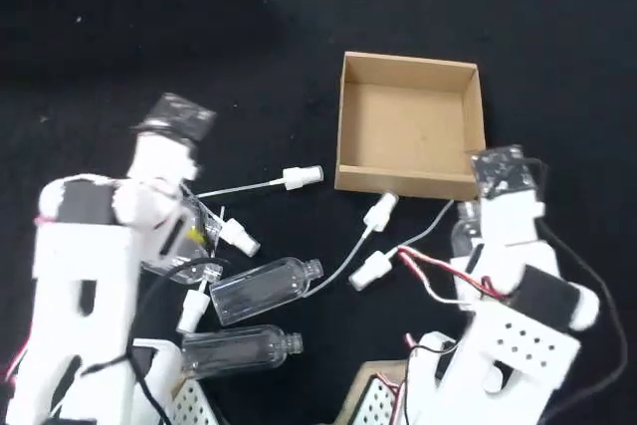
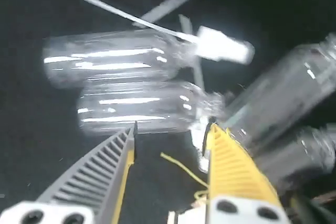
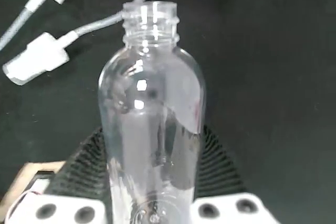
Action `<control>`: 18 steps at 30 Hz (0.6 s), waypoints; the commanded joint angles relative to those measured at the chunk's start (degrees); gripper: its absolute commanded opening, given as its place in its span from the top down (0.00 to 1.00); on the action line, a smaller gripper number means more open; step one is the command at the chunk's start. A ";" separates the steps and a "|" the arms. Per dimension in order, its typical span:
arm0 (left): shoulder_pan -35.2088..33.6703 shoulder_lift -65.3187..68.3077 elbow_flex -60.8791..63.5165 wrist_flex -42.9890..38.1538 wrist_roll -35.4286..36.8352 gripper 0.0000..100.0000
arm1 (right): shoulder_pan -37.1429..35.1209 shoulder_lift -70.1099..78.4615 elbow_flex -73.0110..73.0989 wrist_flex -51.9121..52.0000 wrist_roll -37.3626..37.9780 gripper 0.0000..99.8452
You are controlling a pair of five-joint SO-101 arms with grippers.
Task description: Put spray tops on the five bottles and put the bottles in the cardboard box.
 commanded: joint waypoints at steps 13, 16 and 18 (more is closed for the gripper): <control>15.34 13.89 -0.04 -9.49 -28.13 0.79 | -3.60 3.03 -0.22 -1.93 -0.79 0.99; 16.75 14.51 3.21 -14.51 -29.19 0.78 | -3.60 3.30 -0.13 -1.85 -0.79 0.99; 16.92 14.51 5.76 -18.99 -29.45 0.78 | -3.60 3.30 -0.13 -1.85 -0.79 0.99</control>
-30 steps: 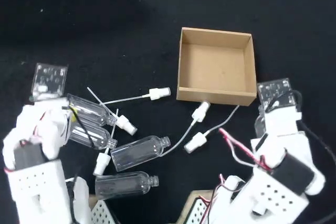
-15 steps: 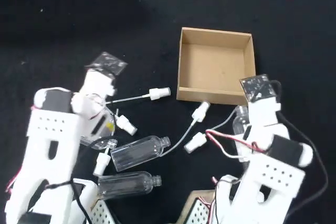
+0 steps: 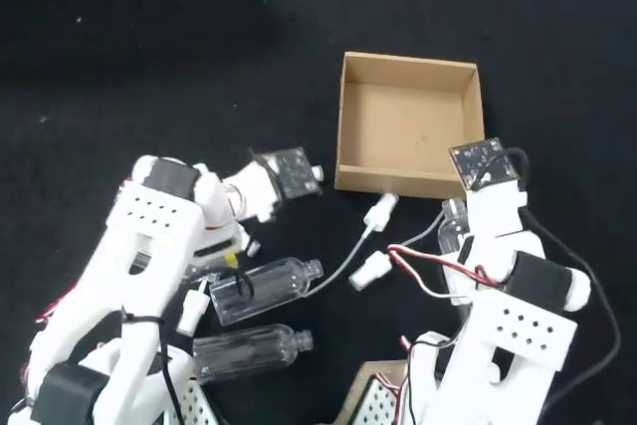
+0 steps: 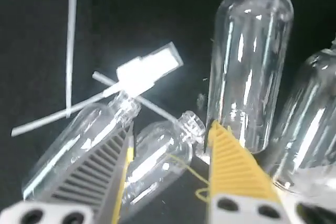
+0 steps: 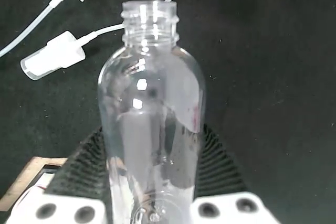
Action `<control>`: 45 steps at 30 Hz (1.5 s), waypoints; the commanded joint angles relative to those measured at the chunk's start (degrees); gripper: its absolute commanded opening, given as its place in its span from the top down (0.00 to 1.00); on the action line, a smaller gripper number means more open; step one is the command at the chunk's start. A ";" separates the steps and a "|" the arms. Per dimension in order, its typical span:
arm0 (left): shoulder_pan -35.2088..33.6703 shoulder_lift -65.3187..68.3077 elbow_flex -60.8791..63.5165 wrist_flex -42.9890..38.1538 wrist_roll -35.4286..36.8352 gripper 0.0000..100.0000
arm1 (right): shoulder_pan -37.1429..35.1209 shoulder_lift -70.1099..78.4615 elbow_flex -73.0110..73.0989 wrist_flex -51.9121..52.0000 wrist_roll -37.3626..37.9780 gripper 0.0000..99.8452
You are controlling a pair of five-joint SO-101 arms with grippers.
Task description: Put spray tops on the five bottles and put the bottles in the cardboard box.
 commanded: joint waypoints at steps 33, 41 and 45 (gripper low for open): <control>-0.22 10.81 14.29 -36.13 -8.35 0.69 | -0.53 0.31 -0.13 -0.79 -0.35 0.99; -0.04 9.67 12.79 -36.66 -5.98 0.69 | -0.53 0.31 -0.04 -0.79 -0.35 0.99; -0.22 10.20 12.79 -36.66 -5.80 0.71 | -0.53 0.31 -0.04 -0.79 -0.35 0.99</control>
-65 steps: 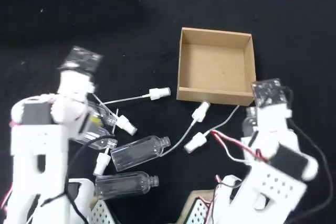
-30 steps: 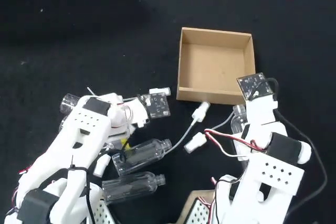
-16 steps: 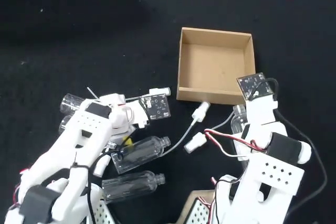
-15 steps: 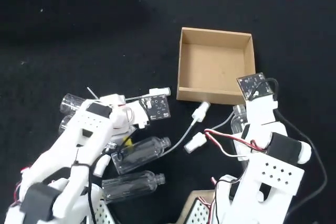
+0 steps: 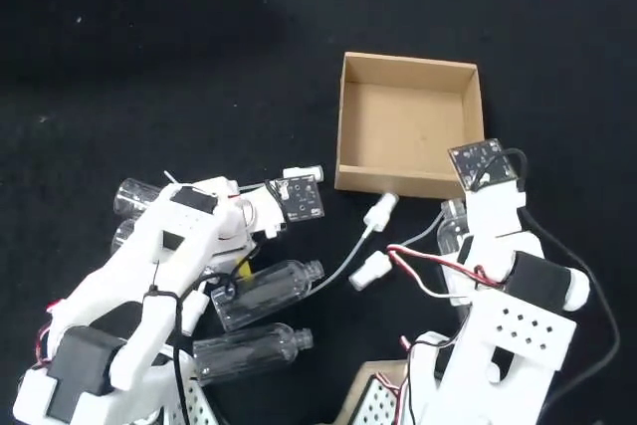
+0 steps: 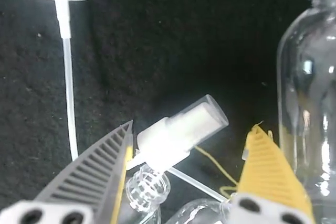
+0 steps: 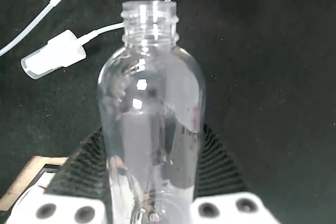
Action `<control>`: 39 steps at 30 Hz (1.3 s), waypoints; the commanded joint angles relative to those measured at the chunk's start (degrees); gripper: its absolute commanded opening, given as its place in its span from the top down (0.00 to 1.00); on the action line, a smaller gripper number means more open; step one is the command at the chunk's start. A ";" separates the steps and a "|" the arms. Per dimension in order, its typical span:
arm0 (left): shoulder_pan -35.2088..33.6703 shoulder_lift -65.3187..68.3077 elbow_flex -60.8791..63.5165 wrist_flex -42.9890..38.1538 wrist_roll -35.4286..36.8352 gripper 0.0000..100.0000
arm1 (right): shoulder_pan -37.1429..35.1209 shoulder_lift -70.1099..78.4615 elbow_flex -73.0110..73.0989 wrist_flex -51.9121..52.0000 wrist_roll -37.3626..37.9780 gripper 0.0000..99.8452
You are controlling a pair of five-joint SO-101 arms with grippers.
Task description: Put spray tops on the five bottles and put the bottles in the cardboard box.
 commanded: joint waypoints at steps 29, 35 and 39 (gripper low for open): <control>-7.87 -13.54 -28.00 12.84 28.48 0.97 | -1.58 0.66 -8.75 -1.14 -0.88 0.99; -8.92 -21.98 -27.91 13.10 36.31 0.97 | -13.54 0.66 -17.80 -3.43 -10.64 0.99; -9.01 -26.29 -27.82 13.27 42.90 0.97 | -23.56 0.66 -16.04 -12.75 -17.14 0.99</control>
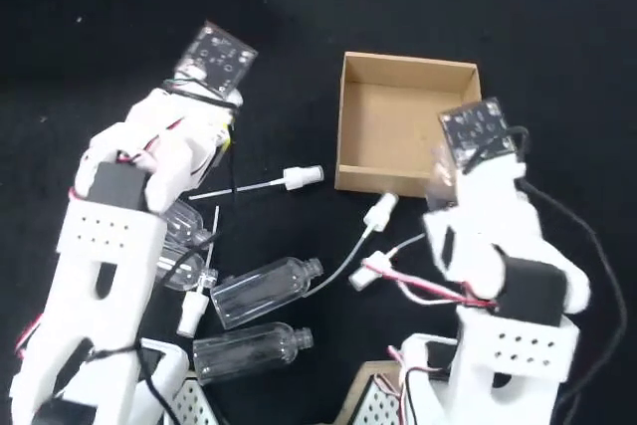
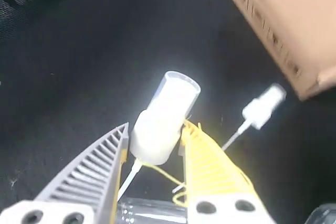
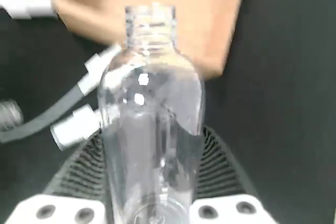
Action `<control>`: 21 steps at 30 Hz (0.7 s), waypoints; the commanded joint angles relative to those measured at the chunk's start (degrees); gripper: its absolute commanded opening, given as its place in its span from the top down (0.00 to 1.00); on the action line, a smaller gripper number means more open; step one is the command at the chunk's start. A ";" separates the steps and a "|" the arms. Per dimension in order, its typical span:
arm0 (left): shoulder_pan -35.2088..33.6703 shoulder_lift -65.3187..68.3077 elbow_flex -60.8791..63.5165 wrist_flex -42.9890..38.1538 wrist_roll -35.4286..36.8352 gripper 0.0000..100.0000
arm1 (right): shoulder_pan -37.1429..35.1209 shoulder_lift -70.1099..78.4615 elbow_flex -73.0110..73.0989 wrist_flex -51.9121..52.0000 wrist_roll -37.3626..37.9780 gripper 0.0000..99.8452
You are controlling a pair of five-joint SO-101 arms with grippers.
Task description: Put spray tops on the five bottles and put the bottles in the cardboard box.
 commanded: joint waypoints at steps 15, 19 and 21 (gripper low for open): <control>-4.53 -8.44 3.74 -8.35 27.60 0.97 | -25.58 0.31 21.23 -56.53 -17.93 0.99; -4.44 -8.35 7.78 -9.32 34.99 0.97 | -27.78 0.31 26.77 -59.87 -21.01 0.99; -5.05 -8.26 8.48 -9.05 39.03 0.97 | -28.92 0.22 28.70 -61.36 -21.01 0.99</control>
